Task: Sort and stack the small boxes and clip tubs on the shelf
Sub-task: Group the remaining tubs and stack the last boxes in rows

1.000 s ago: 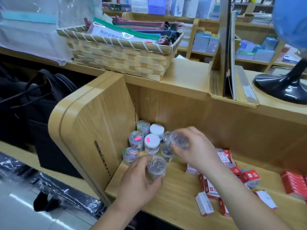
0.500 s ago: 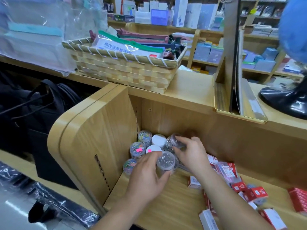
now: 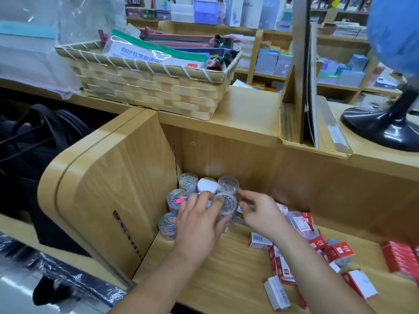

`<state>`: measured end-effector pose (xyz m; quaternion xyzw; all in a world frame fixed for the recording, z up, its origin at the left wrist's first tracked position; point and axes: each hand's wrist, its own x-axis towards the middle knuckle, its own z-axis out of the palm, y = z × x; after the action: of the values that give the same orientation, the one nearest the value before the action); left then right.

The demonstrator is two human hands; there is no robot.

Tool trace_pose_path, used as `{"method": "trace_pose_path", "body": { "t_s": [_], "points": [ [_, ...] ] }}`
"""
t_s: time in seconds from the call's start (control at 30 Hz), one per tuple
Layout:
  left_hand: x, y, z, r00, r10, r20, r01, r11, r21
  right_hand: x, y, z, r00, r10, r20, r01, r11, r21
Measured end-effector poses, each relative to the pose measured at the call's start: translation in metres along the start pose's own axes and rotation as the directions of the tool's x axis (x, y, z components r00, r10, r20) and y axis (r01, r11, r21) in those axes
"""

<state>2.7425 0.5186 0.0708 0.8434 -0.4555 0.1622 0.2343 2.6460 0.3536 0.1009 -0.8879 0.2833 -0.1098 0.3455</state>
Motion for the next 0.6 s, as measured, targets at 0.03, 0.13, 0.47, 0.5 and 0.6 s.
{"method": "trace_pose_path", "body": {
  "t_s": [0.03, 0.13, 0.47, 0.5, 0.6],
  "points": [
    [0.002, 0.000, 0.000, 1.000, 0.000, 0.004, 0.000, 1.000, 0.001, -0.001, -0.001, 0.001, 1.000, 0.007, 0.016, -0.007, 1.000, 0.019],
    [0.002, 0.001, -0.006, 1.000, 0.011, 0.022, -0.012, 1.000, 0.014, -0.010, -0.001, -0.008, 0.999, 0.031, -0.038, -0.030, 0.999, 0.033],
    [-0.084, 0.045, 0.015, 0.901, 0.205, 0.382, 0.028, 0.852, -0.523, -0.142, 0.055, -0.053, 0.914, 0.086, -0.397, -0.122, 0.990, -0.067],
    [-0.087, 0.053, 0.021, 0.874, 0.204, 0.442, 0.042, 0.873, -0.486, -0.155, 0.061, -0.048, 0.888, 0.055, -0.457, -0.116, 0.987, -0.107],
    [-0.083, 0.076, 0.036, 0.845, 0.154, 0.513, 0.093, 0.901, -0.424, -0.183, 0.084, -0.027, 0.870, 0.063, -0.489, -0.173, 0.968, -0.181]
  ]
}}
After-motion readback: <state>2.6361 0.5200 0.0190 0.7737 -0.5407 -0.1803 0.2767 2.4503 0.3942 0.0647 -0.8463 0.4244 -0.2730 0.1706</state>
